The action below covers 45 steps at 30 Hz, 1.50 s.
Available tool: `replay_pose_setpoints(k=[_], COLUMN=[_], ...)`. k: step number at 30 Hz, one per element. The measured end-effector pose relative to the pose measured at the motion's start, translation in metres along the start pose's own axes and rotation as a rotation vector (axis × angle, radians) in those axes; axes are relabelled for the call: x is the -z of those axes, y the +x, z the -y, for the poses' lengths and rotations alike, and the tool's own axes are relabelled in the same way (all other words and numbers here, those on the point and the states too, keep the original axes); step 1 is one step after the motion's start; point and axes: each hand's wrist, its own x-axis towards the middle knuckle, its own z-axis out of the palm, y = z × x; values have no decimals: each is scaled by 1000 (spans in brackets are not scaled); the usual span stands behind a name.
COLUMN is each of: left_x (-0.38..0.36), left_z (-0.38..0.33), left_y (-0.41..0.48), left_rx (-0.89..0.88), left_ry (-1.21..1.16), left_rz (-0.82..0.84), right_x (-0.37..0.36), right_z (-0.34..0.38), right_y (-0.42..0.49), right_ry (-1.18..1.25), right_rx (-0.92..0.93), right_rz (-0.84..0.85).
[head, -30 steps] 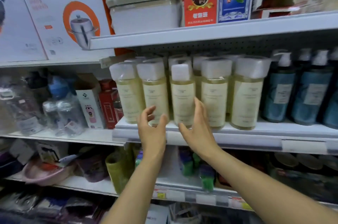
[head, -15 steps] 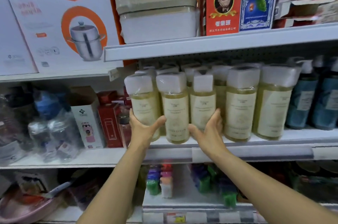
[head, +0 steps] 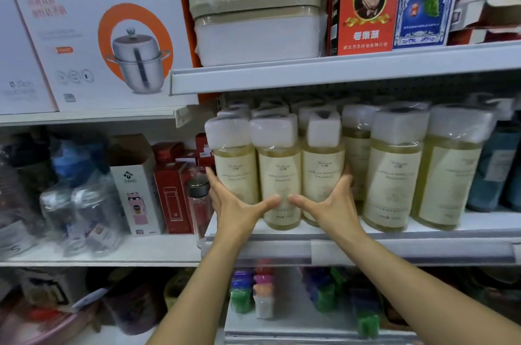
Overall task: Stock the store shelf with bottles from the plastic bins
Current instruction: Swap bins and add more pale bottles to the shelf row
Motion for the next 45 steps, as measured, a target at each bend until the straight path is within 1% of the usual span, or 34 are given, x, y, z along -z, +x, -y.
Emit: replay_pose_setpoints(k=[5, 11, 17, 19, 22, 25, 30, 36, 45], left_x=[-3, 0, -2, 1, 6, 6, 2, -1, 4], left_z=[4, 8, 11, 14, 14, 13, 16, 12, 14], left_y=[8, 18, 24, 27, 33, 36, 37, 34, 33], left_rx=[-12, -26, -49, -47, -47, -52, -38, -40, -31], left_ry=[-11, -12, -24, -78, -220, -265, -268, -272, -272], left_rz=[0, 26, 27, 43, 85, 75, 55, 68, 91], right_x=[-6, -13, -18, -18, -16, -15, -19, -19, -16], right_z=[-3, -13, -13, -13, -10, -10, -21, -16, -10], right_y=[11, 26, 27, 27, 28, 32, 36, 36, 29], right_ry=[31, 96, 166, 189, 253, 290, 317, 360, 318], right_rx=[65, 58, 91, 88, 71, 64, 21, 27, -11], right_rz=[-14, 67, 52, 32, -1, -6, 20, 1, -46])
